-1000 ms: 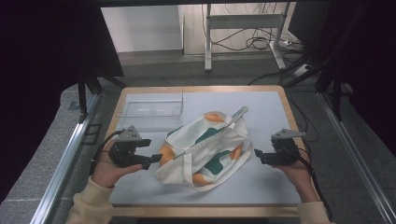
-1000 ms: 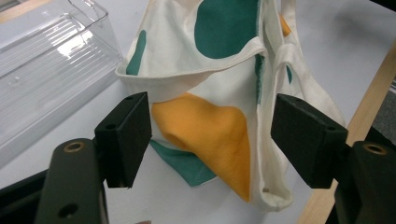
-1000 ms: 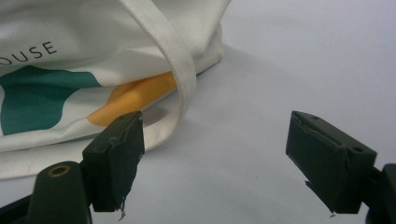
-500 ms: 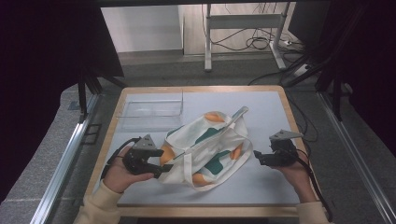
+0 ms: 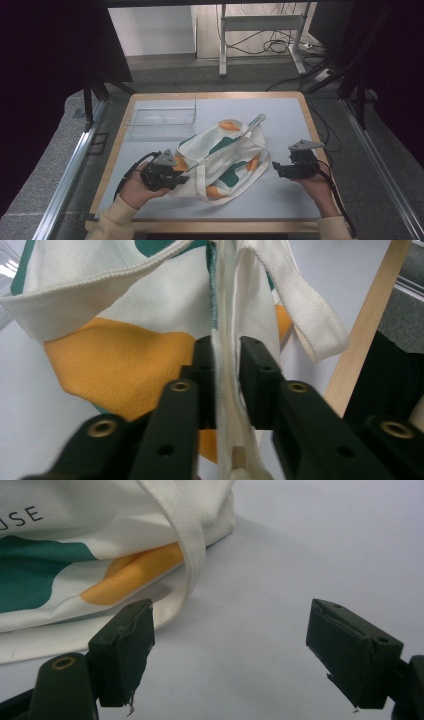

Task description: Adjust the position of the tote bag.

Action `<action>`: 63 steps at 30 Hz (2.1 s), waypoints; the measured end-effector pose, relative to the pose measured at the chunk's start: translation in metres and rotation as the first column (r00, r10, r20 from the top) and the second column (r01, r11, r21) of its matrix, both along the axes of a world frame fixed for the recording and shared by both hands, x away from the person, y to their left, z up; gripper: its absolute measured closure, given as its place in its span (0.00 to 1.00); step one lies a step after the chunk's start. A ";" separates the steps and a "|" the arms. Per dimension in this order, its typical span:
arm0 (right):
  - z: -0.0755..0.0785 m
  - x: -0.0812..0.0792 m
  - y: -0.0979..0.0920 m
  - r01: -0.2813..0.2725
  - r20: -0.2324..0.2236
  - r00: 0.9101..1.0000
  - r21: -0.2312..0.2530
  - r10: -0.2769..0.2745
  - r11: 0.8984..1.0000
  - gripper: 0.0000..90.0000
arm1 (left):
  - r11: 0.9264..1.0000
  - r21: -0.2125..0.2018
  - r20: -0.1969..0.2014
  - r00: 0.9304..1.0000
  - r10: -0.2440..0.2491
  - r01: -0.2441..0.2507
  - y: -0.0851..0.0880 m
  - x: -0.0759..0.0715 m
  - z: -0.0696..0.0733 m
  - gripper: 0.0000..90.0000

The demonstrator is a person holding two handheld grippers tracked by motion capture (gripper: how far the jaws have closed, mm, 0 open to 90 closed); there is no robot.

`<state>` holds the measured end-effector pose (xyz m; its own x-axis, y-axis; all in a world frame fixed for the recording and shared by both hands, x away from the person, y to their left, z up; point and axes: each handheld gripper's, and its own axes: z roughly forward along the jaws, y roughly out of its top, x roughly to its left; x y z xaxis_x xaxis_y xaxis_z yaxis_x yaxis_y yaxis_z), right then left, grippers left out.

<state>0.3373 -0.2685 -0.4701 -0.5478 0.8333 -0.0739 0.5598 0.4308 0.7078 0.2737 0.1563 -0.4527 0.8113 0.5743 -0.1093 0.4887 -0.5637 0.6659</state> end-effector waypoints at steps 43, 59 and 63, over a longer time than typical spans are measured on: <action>0.044 0.038 0.014 -0.194 0.099 0.976 -0.014 0.195 0.981 0.30 | 1.000 -0.016 -0.004 1.000 0.002 -0.002 0.003 0.000 -0.002 0.93; 0.065 0.065 0.020 -0.213 0.045 0.976 0.005 0.213 0.977 0.31 | 1.000 -0.019 -0.003 1.000 0.001 -0.001 0.004 -0.001 0.000 0.94; 0.068 0.074 0.023 -0.247 0.048 0.968 -0.002 0.247 0.969 0.34 | 1.000 -0.028 -0.006 1.000 -0.003 0.003 0.003 -0.002 0.002 0.94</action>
<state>0.4116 -0.2460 -0.4017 -0.7328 0.6728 -0.1018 0.4022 0.5490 0.7326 0.2718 0.1595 -0.4509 0.8123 0.5686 -0.1301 0.4910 -0.5462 0.6787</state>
